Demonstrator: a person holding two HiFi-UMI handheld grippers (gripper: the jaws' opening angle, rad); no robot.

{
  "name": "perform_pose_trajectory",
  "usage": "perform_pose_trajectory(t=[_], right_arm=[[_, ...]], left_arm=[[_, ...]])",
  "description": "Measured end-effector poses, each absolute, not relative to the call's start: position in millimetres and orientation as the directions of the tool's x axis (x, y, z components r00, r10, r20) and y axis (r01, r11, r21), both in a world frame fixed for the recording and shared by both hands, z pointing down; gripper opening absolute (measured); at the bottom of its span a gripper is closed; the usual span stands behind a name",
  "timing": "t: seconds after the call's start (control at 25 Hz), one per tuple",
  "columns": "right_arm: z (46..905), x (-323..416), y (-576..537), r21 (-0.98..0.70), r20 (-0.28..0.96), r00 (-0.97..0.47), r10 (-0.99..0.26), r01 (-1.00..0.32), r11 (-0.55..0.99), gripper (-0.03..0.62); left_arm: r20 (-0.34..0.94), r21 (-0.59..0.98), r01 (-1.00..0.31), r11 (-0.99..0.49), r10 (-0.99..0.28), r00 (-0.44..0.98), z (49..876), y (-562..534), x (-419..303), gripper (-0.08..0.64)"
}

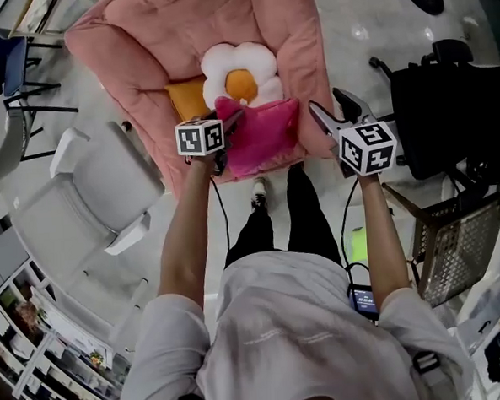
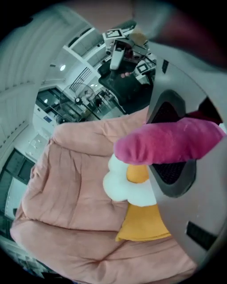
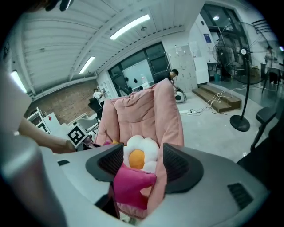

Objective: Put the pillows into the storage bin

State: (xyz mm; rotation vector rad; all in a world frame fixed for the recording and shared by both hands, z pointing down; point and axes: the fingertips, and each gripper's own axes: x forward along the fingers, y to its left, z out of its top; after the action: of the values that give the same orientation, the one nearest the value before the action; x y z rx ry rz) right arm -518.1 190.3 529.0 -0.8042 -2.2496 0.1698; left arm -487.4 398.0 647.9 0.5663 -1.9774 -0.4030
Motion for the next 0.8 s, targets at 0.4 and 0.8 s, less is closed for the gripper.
perform_pose_trajectory(t=[0.4,0.8], right_arm=[[426,-440,149,-0.245,0.497,-0.743,0.448,0.375,0.894,0.252],[341,-326,86,-0.125,0.402,-0.893,0.201,0.164,0.978,0.247]], left_arm=[[0.566,0.417,-0.524,0.743,-0.663,-0.49,499,361,-485,0.221],[0.374,0.365,-0.743,0.561,-0.819,-0.434,367,302,-436,0.221]])
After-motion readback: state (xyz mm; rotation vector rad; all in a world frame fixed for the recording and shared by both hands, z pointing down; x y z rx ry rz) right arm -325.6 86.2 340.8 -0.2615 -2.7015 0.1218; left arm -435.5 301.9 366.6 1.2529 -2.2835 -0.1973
